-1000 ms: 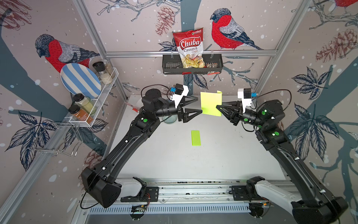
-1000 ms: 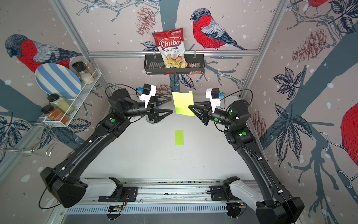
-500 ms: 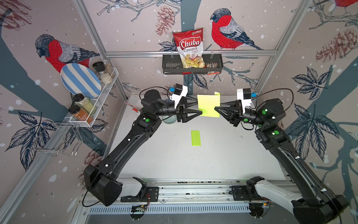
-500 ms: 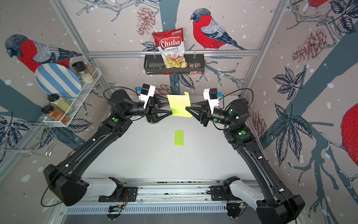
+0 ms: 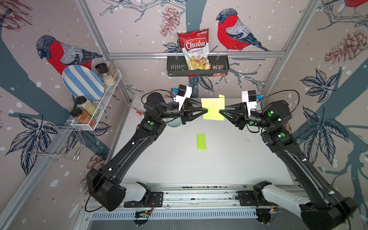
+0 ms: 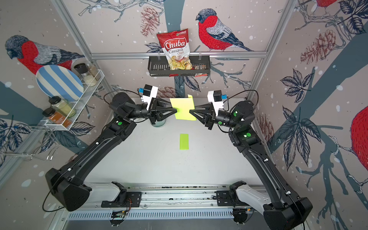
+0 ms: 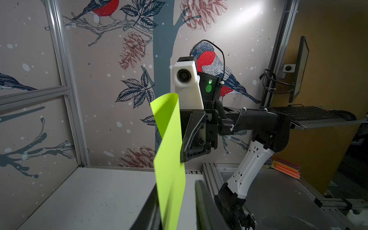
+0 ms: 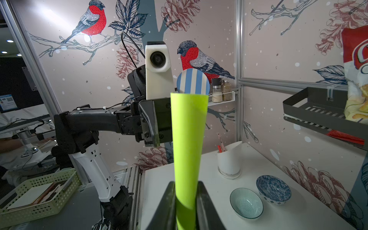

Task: Fold the square paper along the opposite sides
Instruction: Pick up the paper from the center of the board.

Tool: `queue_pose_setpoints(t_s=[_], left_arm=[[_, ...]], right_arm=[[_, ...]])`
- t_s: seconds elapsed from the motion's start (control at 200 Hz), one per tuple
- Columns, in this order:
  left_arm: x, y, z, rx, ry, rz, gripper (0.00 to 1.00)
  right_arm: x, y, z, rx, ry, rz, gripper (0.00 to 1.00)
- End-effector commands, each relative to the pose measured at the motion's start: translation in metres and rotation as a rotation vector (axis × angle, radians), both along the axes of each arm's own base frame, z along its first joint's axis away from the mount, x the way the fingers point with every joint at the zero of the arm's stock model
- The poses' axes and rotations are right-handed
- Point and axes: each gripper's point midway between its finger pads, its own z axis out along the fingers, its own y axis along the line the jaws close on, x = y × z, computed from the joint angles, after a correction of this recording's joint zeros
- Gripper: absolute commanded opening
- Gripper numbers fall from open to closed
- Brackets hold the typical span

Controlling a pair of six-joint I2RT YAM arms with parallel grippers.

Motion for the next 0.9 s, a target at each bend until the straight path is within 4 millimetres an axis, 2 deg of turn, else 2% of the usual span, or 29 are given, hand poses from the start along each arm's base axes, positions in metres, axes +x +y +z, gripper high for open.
queue_pose_setpoints(t_s=[0.0,0.17,0.255,0.425,0.5,0.57,0.72,0.79,0.895], left_arm=[[-0.002,0.003,0.010,-0.028,-0.038,0.001,0.19],[-0.001,0.004,0.011,-0.031,-0.040,0.010,0.08],[-0.001,0.004,0.011,-0.032,-0.037,0.011,0.00],[0.001,0.005,0.012,-0.036,-0.037,0.023,0.00],[0.000,0.005,0.012,-0.037,-0.040,0.029,0.00],[0.001,0.006,0.011,-0.033,-0.039,0.033,0.00],[0.001,0.006,0.008,-0.017,-0.030,0.043,0.00],[0.001,0.007,0.008,-0.015,-0.029,0.043,0.00],[-0.003,0.007,0.008,-0.014,-0.029,0.029,0.00]], right_arm=[[-0.004,0.001,0.006,0.007,-0.050,0.014,0.21],[-0.004,0.003,0.005,0.002,-0.049,0.018,0.21],[-0.004,0.003,0.004,0.001,-0.046,0.020,0.21],[-0.004,0.003,0.004,0.000,-0.048,0.018,0.22],[0.001,0.001,0.005,0.003,-0.051,-0.014,0.30],[0.015,-0.005,0.007,0.020,-0.045,-0.118,0.41],[0.060,-0.031,0.005,0.043,0.006,-0.414,0.48],[0.073,-0.044,0.003,0.063,0.035,-0.493,0.48],[0.090,-0.064,0.003,0.091,0.077,-0.565,0.57]])
